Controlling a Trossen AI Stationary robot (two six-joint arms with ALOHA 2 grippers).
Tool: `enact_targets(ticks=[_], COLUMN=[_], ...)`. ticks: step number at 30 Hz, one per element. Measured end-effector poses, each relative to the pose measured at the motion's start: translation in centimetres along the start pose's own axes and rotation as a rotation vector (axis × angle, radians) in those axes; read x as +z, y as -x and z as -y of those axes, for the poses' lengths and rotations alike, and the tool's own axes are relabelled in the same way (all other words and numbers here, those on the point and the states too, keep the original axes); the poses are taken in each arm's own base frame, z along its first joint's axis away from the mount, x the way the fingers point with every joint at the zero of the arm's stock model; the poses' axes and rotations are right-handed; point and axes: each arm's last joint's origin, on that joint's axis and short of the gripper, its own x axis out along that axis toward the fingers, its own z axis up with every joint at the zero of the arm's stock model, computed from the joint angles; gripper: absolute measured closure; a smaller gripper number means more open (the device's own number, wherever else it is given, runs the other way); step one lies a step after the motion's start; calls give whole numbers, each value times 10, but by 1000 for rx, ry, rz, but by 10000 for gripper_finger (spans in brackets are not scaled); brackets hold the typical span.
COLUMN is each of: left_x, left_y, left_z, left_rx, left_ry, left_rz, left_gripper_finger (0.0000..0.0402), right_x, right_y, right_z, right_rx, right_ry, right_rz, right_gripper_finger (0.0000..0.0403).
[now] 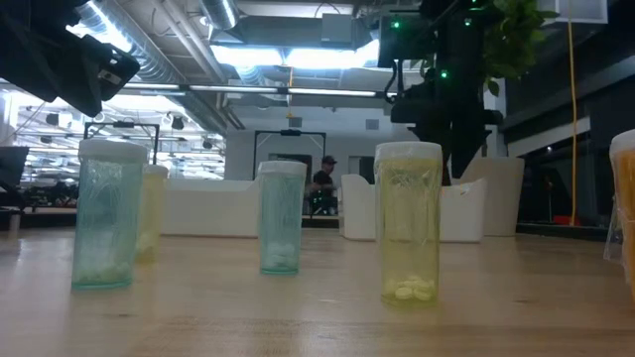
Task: Pick and place medicine bottles into bin by pill shape (circle, oval)
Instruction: Put the right orange pill bottle into the right white bin
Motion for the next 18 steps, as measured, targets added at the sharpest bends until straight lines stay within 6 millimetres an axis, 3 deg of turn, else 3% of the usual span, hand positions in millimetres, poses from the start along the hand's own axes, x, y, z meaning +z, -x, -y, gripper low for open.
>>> enact_targets(ticks=[18], left_x=[0], left_y=[0], left_z=[0], left_rx=[0], left_ry=[0], left_rz=[0], left_gripper_finger=[261], right_x=[13], right_y=[-1], right_z=[-19], right_rx=[217], right_ry=[-133], right_rz=[79], right_gripper_finger=[151])
